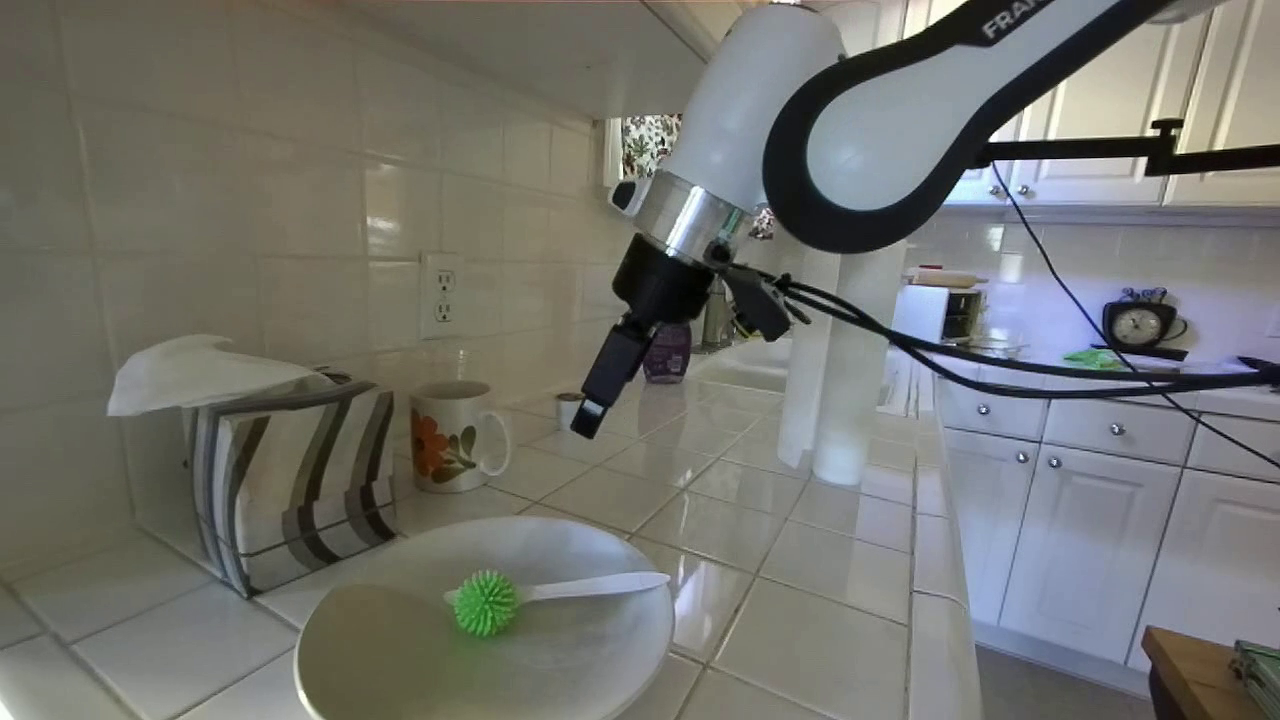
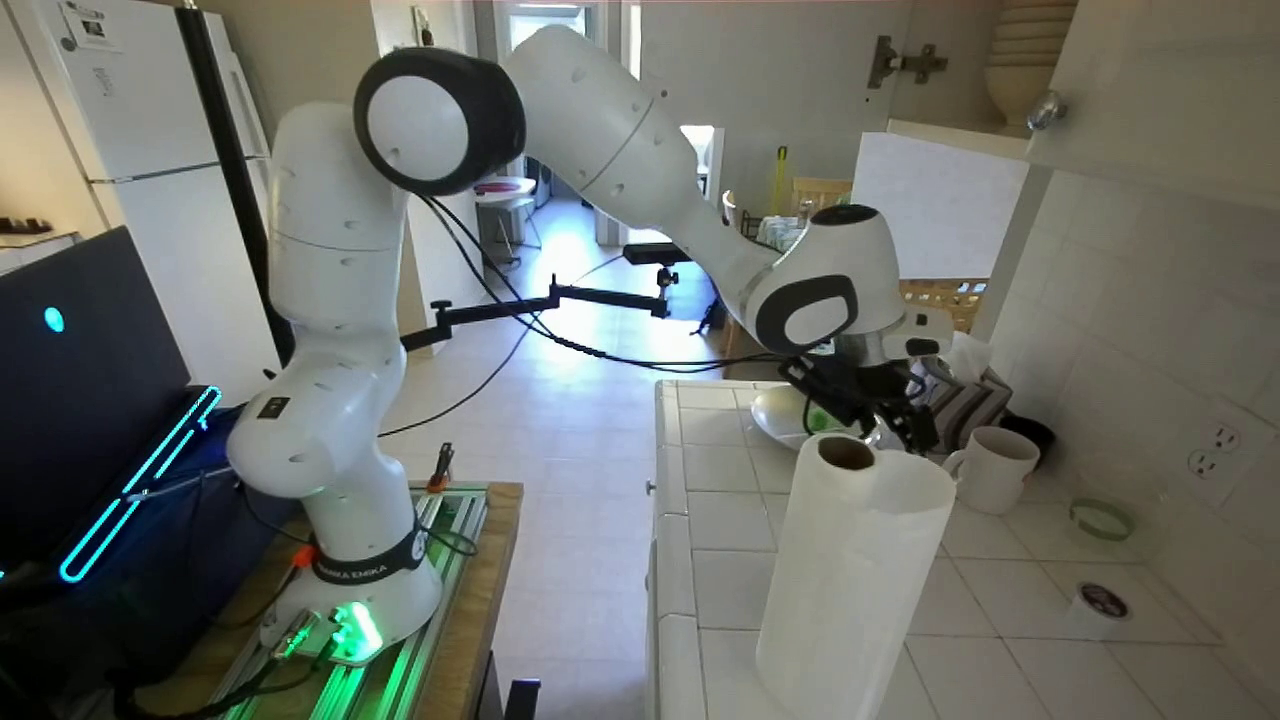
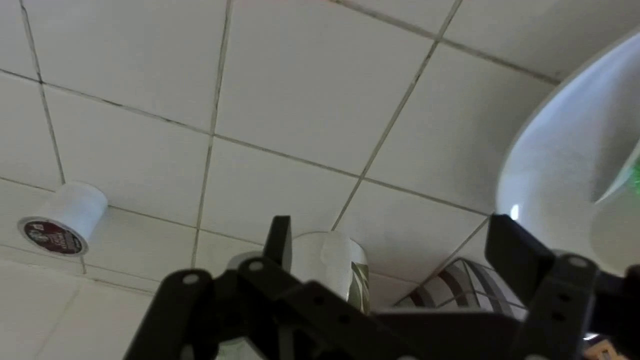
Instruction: Put the mug inside the cupboard
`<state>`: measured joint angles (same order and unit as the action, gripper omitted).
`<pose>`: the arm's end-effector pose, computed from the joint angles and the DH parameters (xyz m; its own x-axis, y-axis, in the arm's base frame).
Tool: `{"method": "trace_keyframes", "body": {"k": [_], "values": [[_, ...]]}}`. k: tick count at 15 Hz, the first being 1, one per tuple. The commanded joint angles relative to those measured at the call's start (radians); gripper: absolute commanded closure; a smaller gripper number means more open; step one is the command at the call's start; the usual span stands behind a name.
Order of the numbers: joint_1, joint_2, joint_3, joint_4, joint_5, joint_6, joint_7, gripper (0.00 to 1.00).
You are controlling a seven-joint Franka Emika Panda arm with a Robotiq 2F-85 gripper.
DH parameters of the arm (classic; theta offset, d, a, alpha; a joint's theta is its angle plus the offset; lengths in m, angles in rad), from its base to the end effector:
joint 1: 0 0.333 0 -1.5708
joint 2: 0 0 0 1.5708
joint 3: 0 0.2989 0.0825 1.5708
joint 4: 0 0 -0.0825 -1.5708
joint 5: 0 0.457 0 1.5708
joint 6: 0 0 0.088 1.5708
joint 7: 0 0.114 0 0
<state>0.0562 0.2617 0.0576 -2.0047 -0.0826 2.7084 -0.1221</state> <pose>0.6843 0.0799 0.3057 0.8619 0.2875 0.4177 0.2708 -0.9574 0.1001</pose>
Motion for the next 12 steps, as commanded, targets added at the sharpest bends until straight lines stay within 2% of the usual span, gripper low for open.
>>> {"method": "trace_keyframes", "body": {"k": [1, 2, 9, 12], "values": [[-0.009, 0.124, 0.009, 0.112, 0.018, 0.043, -0.014, 0.00], [-0.001, 0.056, 0.002, 0.045, -0.001, 0.021, 0.001, 0.00], [-0.001, 0.070, 0.001, 0.054, -0.001, 0.024, 0.001, 0.00], [-0.001, 0.120, 0.006, 0.099, 0.017, 0.092, 0.022, 0.00]]}}
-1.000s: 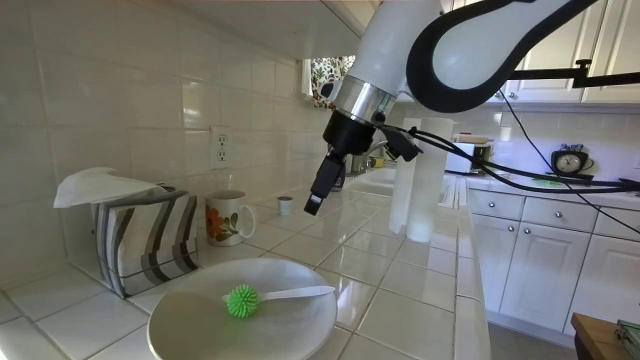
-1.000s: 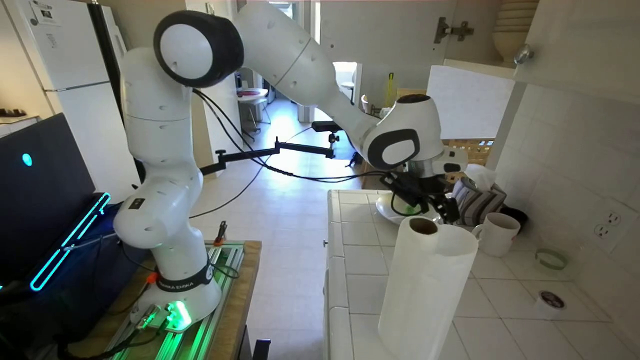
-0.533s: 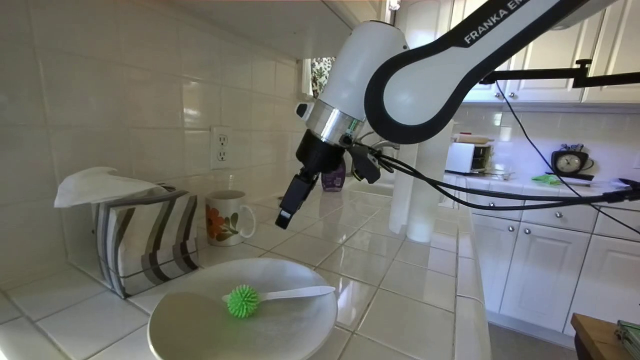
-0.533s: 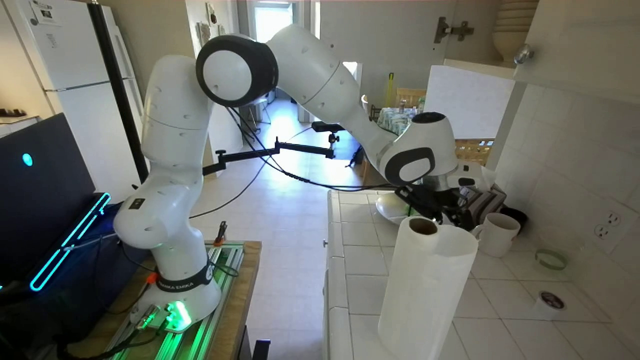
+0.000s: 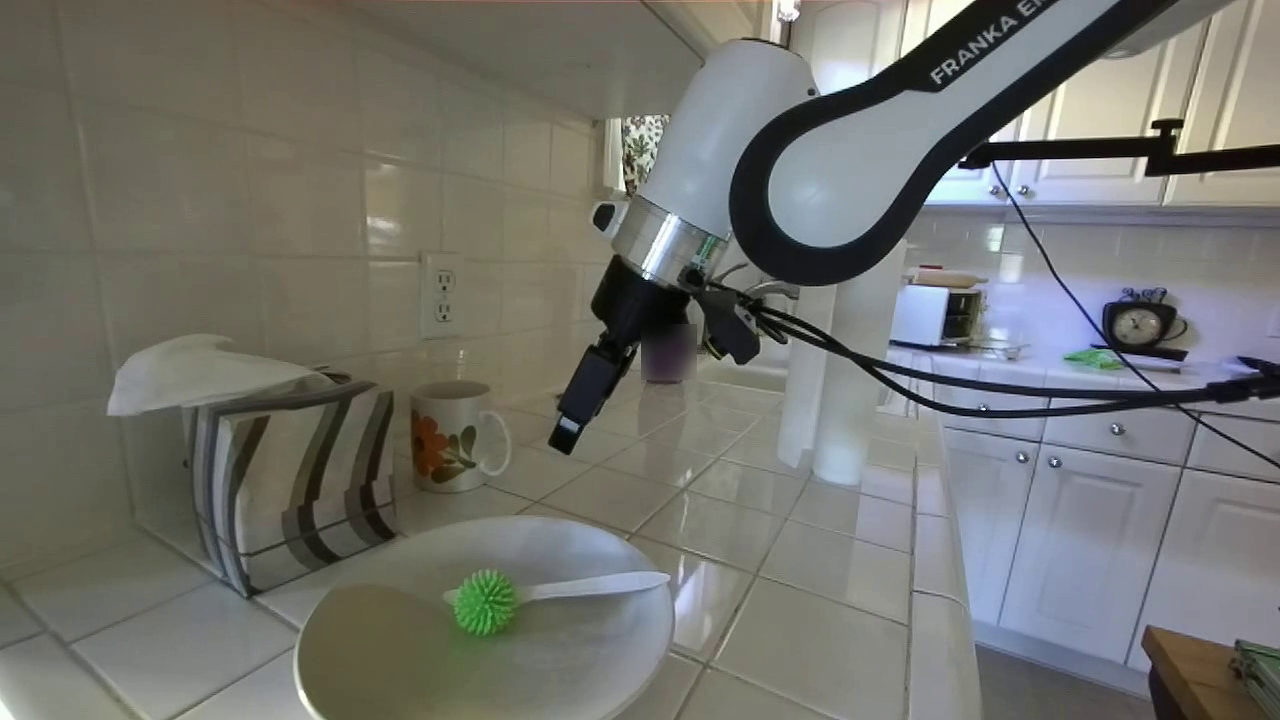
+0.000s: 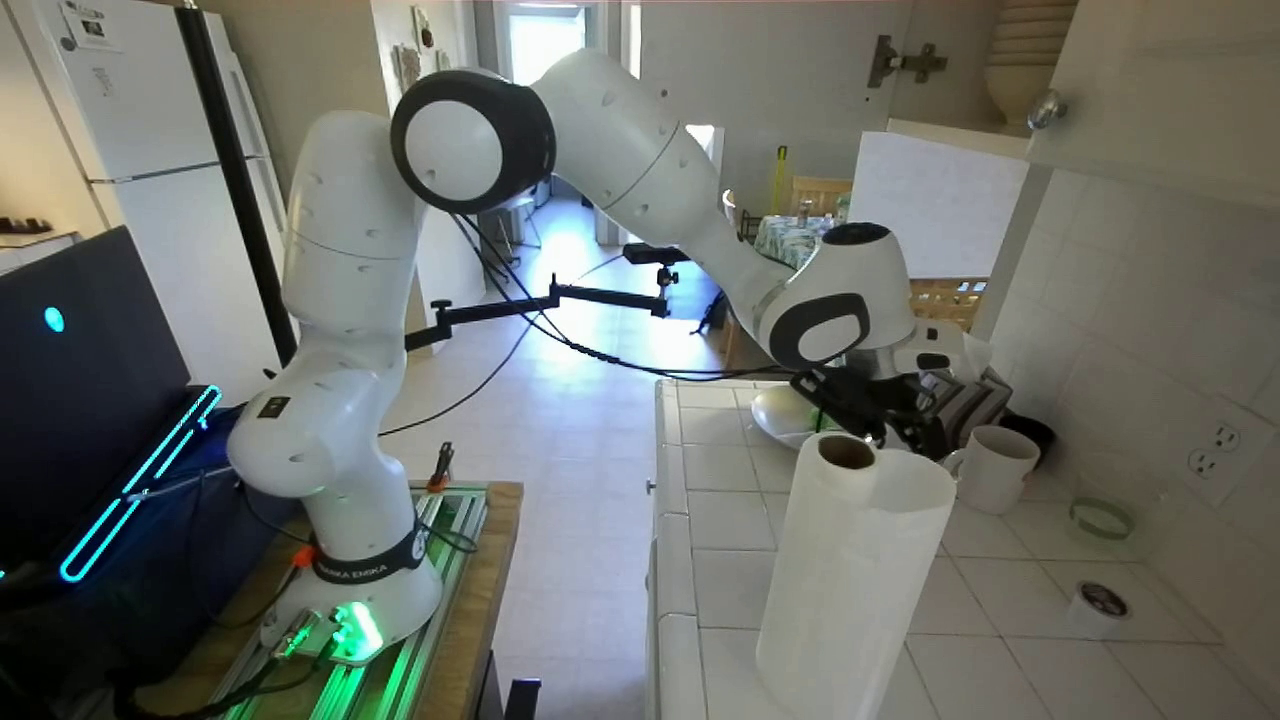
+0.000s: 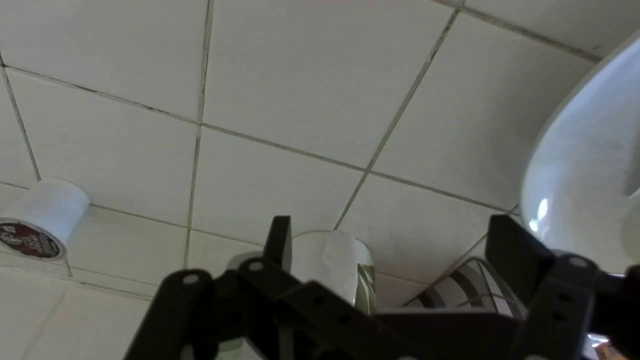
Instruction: Put the mug inside the cupboard
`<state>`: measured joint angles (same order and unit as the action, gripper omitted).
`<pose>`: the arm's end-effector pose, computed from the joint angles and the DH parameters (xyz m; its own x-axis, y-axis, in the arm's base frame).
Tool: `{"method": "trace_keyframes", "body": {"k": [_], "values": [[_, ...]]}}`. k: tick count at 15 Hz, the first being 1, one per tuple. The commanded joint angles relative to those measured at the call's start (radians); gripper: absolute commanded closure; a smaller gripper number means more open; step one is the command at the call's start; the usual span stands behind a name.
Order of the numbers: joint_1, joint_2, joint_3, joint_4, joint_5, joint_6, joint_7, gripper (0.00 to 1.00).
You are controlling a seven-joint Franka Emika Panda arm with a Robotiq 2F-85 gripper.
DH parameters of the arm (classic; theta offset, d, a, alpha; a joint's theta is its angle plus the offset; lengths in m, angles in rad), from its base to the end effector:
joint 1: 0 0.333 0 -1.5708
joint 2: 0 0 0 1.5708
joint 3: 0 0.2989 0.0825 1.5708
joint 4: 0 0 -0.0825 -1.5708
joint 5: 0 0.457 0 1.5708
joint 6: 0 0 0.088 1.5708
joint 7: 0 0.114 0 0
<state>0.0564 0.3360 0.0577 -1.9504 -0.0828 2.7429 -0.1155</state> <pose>0.6999 0.0819 0.2872 0.8575 0.2790 0.4323 0.2649 -0.9597 0.0939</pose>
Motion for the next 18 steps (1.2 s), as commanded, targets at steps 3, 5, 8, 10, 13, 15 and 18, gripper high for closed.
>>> {"method": "trace_keyframes", "body": {"k": [3, 5, 8, 10, 13, 15, 18], "values": [[-0.009, 0.093, 0.016, 0.098, 0.029, 0.124, 0.012, 0.00], [-0.006, 0.124, 0.013, 0.138, 0.024, 0.131, 0.018, 0.00], [-0.003, 0.163, 0.013, 0.187, 0.027, 0.120, 0.031, 0.00], [0.003, 0.190, 0.003, 0.217, 0.022, 0.123, 0.051, 0.00], [0.015, 0.225, -0.011, 0.258, 0.027, 0.119, 0.105, 0.00], [0.017, 0.243, -0.011, 0.280, 0.030, 0.120, 0.129, 0.00], [0.016, 0.261, -0.007, 0.306, 0.032, 0.125, 0.144, 0.34]]}}
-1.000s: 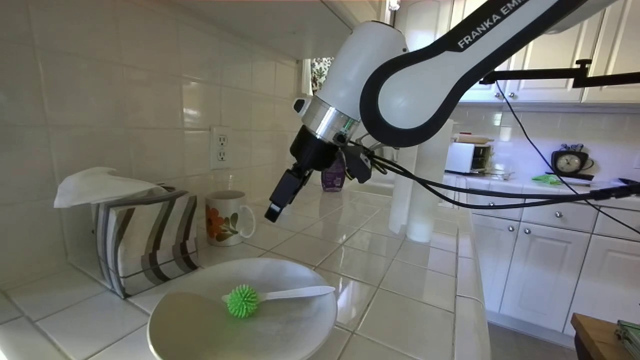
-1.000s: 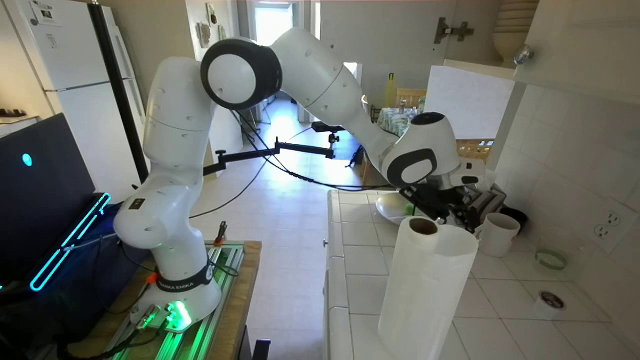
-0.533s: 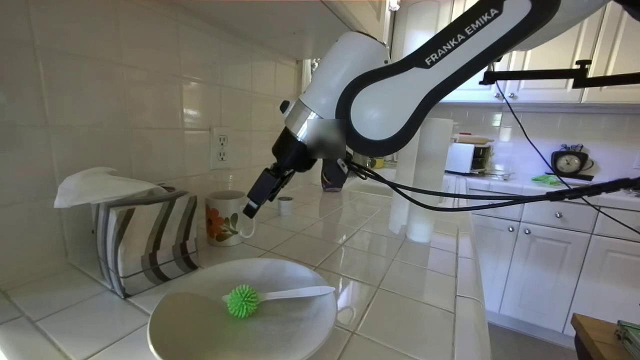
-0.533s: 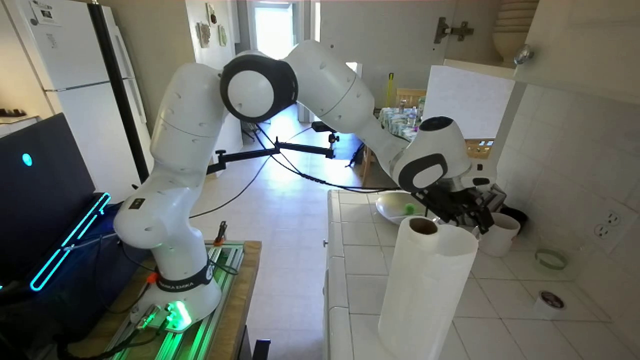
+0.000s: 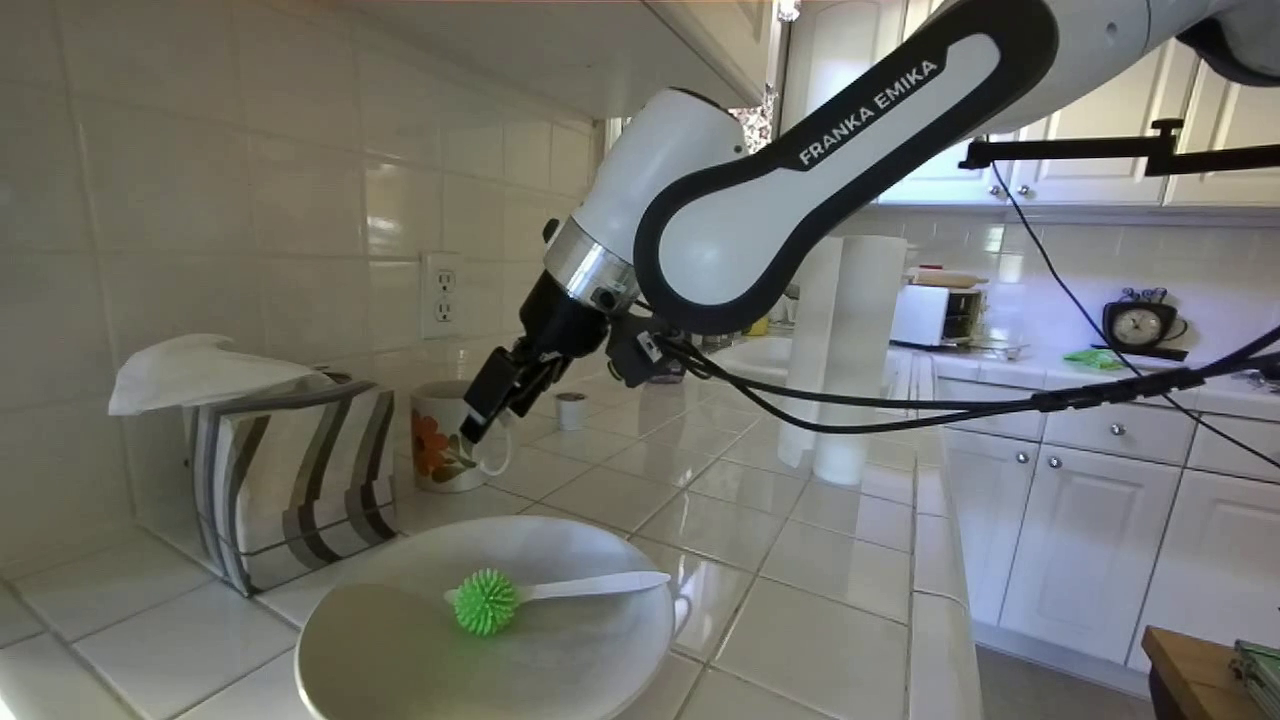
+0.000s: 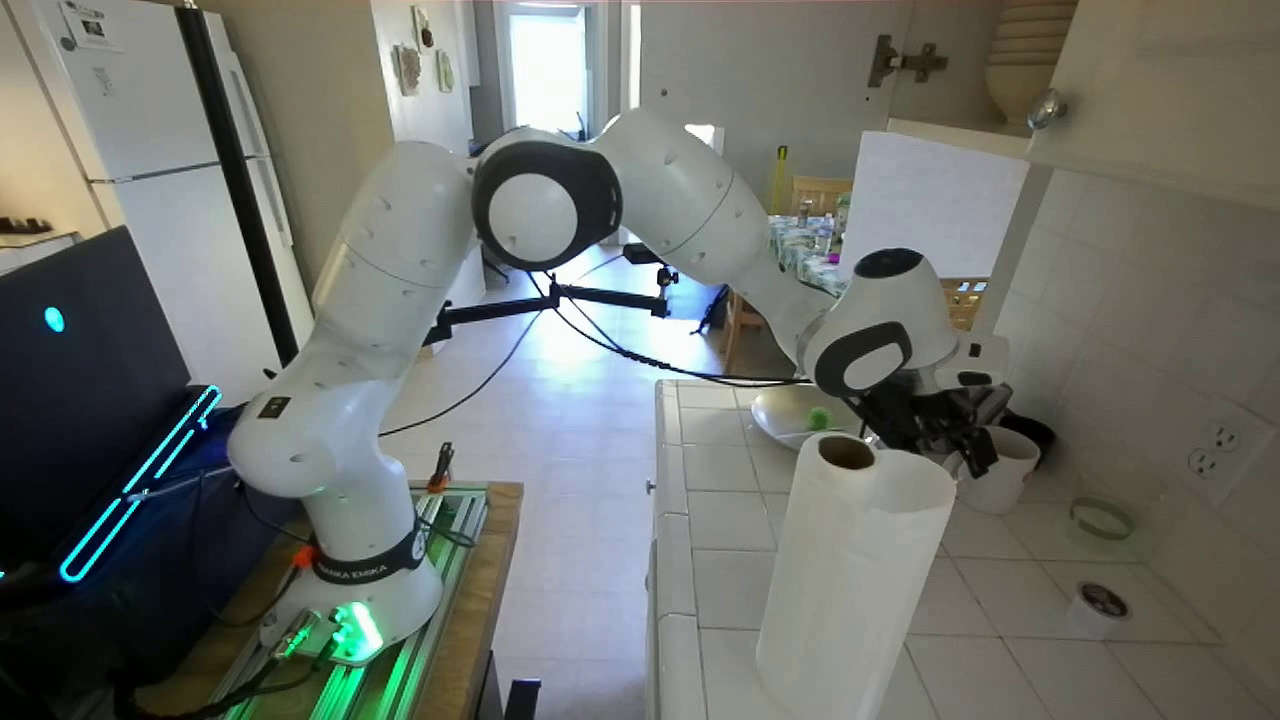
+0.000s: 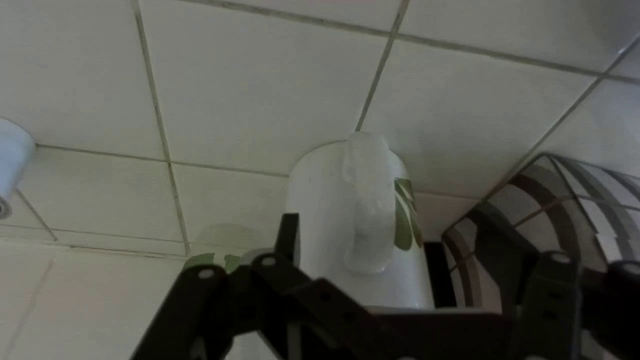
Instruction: Put the mug inside the cupboard
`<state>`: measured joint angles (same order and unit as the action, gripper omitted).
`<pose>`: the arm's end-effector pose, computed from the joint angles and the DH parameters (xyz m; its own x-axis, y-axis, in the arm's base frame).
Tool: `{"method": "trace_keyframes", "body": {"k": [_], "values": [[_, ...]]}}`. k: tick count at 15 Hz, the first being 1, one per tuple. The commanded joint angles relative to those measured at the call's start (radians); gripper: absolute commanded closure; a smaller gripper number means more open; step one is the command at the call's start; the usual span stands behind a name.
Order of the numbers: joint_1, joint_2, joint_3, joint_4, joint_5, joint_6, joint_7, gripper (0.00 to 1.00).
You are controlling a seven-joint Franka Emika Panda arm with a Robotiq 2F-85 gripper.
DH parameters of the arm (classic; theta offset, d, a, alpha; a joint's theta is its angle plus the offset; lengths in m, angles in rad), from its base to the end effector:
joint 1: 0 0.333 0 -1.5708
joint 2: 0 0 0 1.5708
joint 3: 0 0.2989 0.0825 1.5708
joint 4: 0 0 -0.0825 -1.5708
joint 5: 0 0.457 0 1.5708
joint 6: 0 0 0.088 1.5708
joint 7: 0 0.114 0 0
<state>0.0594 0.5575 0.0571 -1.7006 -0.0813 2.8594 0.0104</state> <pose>0.7656 0.0890 0.2732 0.8124 0.1388 0.5663 0.1502 -0.9883 0.0268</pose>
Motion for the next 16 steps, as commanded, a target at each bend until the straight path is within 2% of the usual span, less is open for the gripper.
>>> {"method": "trace_keyframes", "body": {"k": [1, 9, 16], "values": [[0.012, 0.046, -0.005, 0.064, 0.030, 0.011, 0.019, 0.41], [0.016, 0.065, -0.011, 0.098, 0.026, 0.011, 0.029, 0.96], [0.014, 0.062, -0.010, 0.092, 0.020, 0.018, 0.022, 0.94]]}}
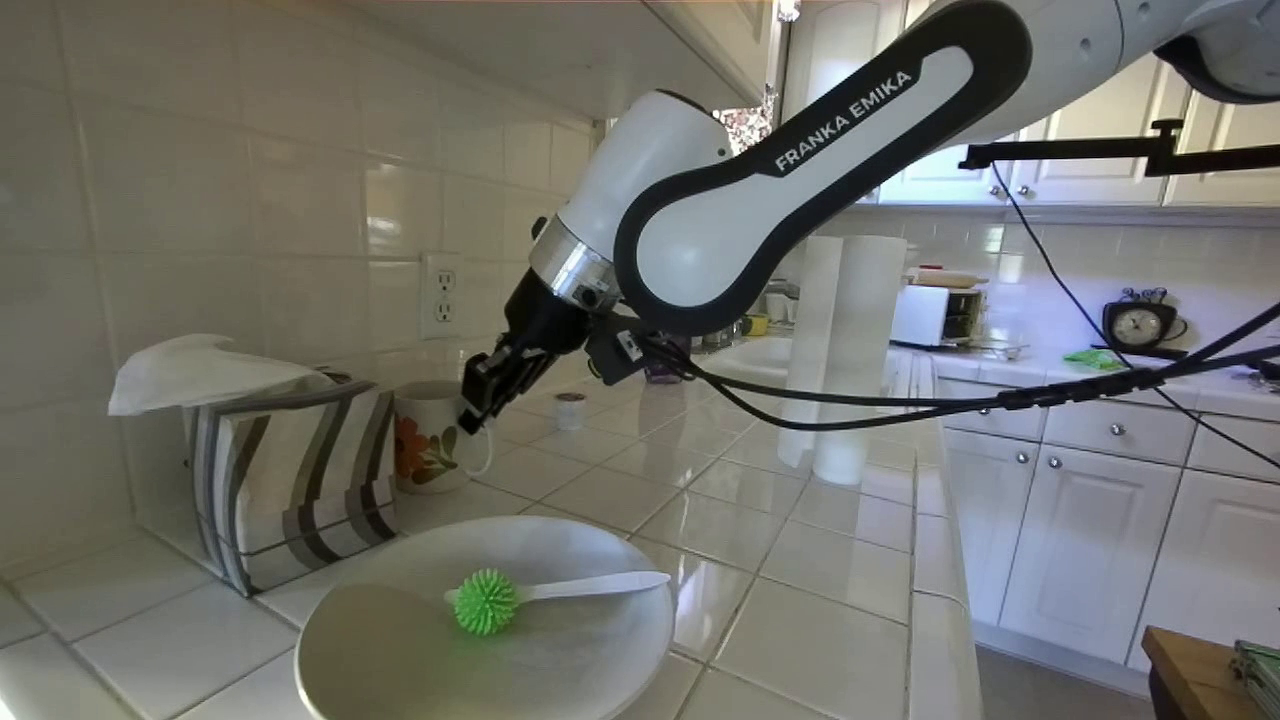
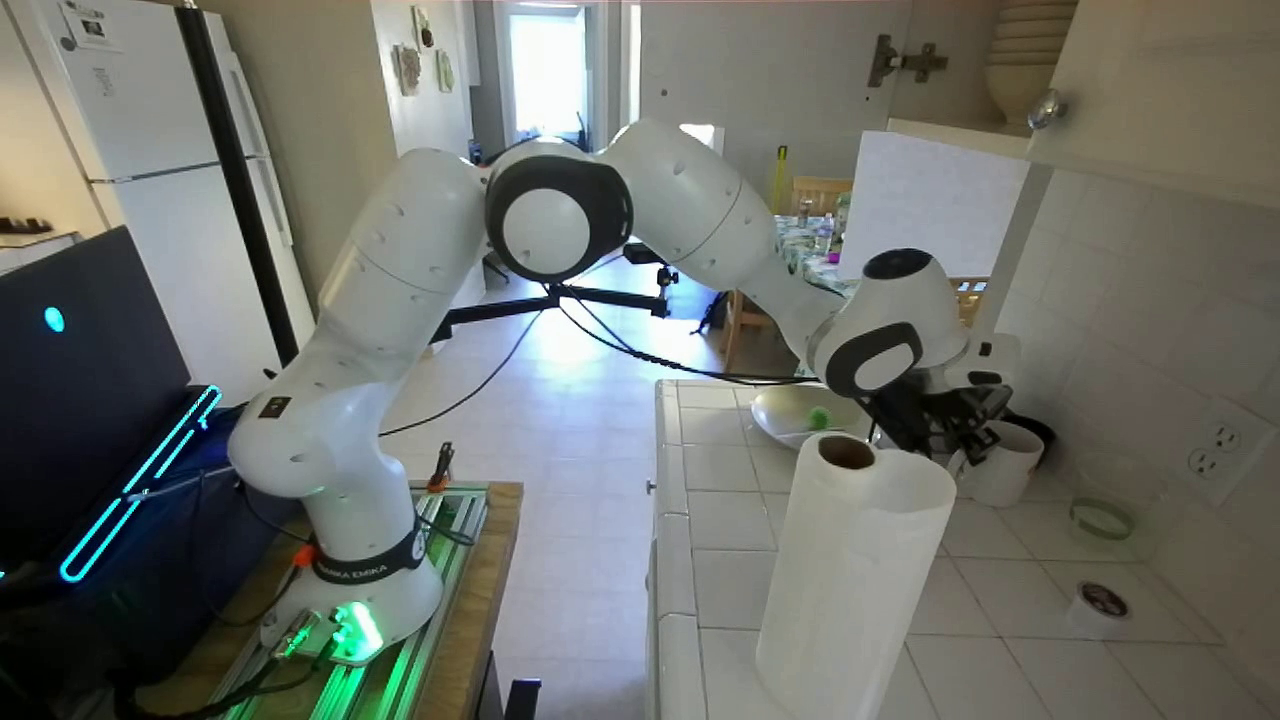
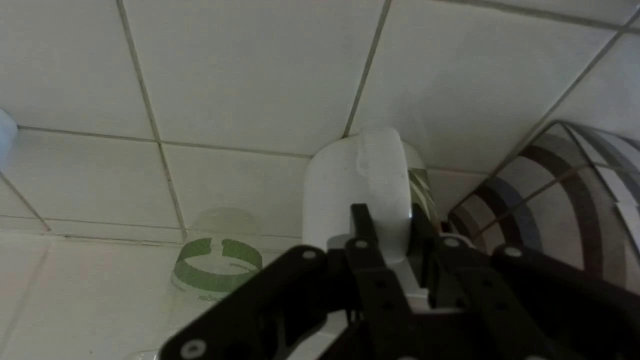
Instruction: Put the mug inside the cupboard
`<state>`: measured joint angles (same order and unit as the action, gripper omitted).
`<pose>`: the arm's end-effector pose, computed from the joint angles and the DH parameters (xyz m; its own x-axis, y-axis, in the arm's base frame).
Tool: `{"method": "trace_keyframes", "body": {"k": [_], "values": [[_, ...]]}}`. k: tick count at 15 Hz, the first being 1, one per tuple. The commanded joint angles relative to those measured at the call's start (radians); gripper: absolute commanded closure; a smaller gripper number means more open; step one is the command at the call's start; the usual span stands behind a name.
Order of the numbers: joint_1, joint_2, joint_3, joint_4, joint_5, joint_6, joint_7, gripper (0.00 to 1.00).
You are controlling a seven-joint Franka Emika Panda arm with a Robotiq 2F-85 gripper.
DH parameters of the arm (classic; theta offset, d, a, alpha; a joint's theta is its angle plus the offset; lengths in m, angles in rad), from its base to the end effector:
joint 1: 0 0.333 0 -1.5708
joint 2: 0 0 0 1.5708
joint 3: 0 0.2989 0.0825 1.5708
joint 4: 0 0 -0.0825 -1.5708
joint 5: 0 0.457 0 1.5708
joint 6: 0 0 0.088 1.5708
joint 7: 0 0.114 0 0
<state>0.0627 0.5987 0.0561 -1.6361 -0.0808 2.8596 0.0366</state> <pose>0.7800 0.0915 0.2764 0.8027 0.1105 0.5860 0.1288 -0.9916 0.0106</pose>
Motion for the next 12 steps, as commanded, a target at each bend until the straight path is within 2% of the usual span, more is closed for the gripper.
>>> {"method": "trace_keyframes", "body": {"k": [1, 8, 12], "values": [[0.006, 0.003, 0.001, 0.009, 0.022, 0.020, -0.015, 0.94], [-0.034, -0.139, 0.067, -0.160, 0.049, 0.091, -0.055, 0.95], [-0.033, -0.231, 0.049, -0.272, 0.037, 0.115, -0.042, 0.95]]}}
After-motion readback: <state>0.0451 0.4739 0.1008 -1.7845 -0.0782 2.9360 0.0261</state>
